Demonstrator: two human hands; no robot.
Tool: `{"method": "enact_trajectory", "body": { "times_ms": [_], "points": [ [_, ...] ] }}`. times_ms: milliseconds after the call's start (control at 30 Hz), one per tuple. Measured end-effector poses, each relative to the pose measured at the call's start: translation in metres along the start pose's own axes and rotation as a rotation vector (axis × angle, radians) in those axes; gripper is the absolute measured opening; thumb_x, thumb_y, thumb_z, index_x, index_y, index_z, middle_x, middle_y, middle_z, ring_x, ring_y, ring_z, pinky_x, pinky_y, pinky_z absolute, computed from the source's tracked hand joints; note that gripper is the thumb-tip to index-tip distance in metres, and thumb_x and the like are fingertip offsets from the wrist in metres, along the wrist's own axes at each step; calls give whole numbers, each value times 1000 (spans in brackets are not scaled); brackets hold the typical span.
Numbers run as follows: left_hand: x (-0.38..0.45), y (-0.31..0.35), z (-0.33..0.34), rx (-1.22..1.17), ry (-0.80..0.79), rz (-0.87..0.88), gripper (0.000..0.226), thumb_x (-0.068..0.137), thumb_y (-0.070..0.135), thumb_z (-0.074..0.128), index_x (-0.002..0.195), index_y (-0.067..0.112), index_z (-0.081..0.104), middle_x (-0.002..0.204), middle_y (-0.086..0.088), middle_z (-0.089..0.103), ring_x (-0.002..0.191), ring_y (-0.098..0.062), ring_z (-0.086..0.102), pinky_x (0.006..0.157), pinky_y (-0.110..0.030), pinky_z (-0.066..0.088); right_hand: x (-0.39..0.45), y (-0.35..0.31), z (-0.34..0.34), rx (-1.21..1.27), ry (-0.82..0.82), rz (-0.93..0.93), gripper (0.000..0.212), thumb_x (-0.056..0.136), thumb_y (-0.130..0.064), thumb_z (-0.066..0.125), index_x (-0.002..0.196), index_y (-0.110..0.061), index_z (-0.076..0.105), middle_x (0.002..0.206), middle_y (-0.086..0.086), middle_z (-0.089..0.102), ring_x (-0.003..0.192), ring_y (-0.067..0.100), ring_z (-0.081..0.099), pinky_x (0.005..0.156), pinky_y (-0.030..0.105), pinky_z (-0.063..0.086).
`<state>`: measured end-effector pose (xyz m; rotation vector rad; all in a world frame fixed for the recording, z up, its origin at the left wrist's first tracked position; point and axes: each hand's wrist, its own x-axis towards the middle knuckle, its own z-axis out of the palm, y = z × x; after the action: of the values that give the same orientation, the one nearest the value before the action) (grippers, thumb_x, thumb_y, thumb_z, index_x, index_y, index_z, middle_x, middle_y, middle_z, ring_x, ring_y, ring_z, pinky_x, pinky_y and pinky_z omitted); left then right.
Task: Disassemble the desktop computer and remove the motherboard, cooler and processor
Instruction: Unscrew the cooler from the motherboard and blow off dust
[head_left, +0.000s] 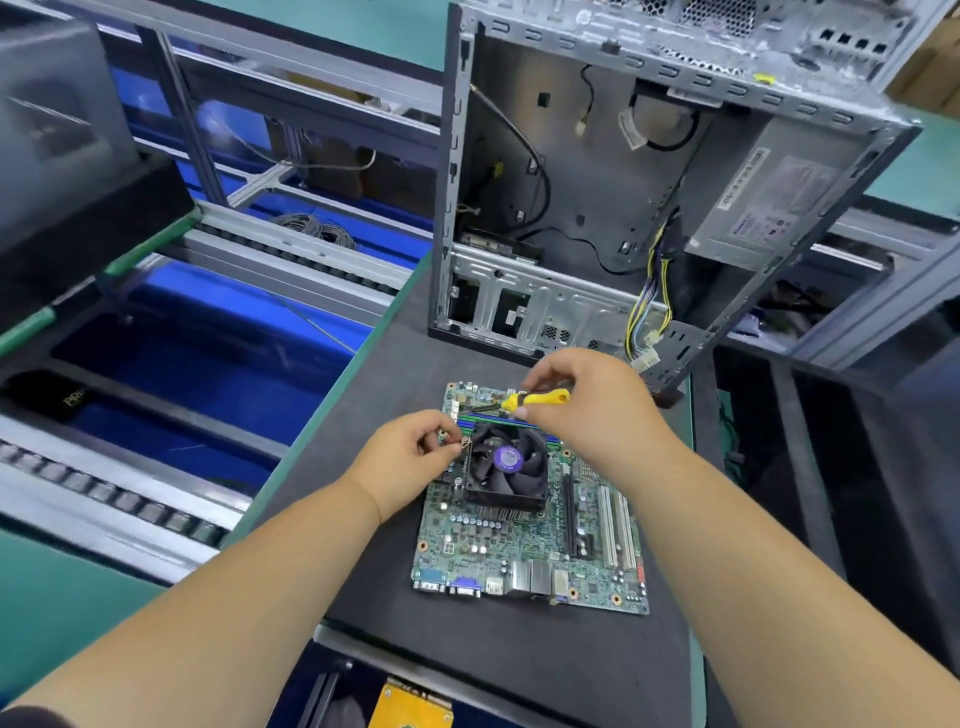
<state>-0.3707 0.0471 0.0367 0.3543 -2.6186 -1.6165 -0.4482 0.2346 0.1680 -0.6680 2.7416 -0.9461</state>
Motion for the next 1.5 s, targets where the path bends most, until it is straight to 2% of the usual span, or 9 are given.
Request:
{"method": "enact_trajectory", "body": {
  "times_ms": [167,367,500,633,733,900,1000,1133,1500],
  "points": [
    [3,-5,-4,-37,-83,4,7,89,18,68,91,25,67,72,2,54,61,-5,44,64,-19,41,8,-21,3,-118,-1,-68,25,69,-23,82,78,-29,59,81,-12,63,74,6,55,58,24,41],
    [4,-8,-6,-167,-36,59,20,84,16,74,96,31,68,80,5,55,64,-5,45,66,-15,42,15,-35,4,-318,-78,-167,19,72,-17,73,79,-27,59,81,-10,58,79,14,54,66,30,46],
    [7,-14,-12,14,-69,96,21,82,10,71,94,26,63,84,4,56,67,-7,47,67,-20,43,18,-38,3,-339,-106,-182,21,73,-15,71,77,-29,56,81,-10,58,79,15,54,63,29,44],
    [14,-3,-19,186,64,258,20,83,2,67,93,18,64,93,6,58,84,-9,55,79,-20,45,20,-39,4,-340,-94,-181,18,72,-15,70,78,-27,59,80,-10,58,77,14,53,60,27,41],
    [17,9,-25,306,62,358,21,79,4,65,93,20,63,88,8,57,80,-7,52,74,-21,44,20,-39,5,-334,-83,-179,17,72,-16,71,78,-27,59,77,-10,58,76,13,54,59,26,42],
    [11,10,-26,272,-103,114,17,82,17,56,90,31,61,68,5,59,62,-7,51,65,-31,47,21,-40,6,-362,-116,-186,20,72,-17,72,79,-28,57,78,-11,55,77,15,52,55,23,34],
    [12,5,-19,153,-65,25,8,91,23,58,89,29,63,62,6,59,62,-14,54,67,-30,46,21,-40,8,-391,-122,-194,18,74,-16,70,81,-26,57,77,-13,48,77,15,49,53,19,29],
    [13,6,-8,134,-73,-19,13,87,19,62,87,32,64,47,13,49,48,-5,45,60,-25,42,21,-42,9,-411,-135,-194,19,75,-14,69,80,-26,56,76,-13,46,76,16,49,53,20,29],
    [10,0,1,89,-23,18,17,86,20,66,82,35,61,51,10,54,46,-4,44,56,-22,41,22,-48,5,-428,-168,-189,19,75,-13,69,82,-27,57,80,-10,50,78,18,53,53,22,33]
  ]
}}
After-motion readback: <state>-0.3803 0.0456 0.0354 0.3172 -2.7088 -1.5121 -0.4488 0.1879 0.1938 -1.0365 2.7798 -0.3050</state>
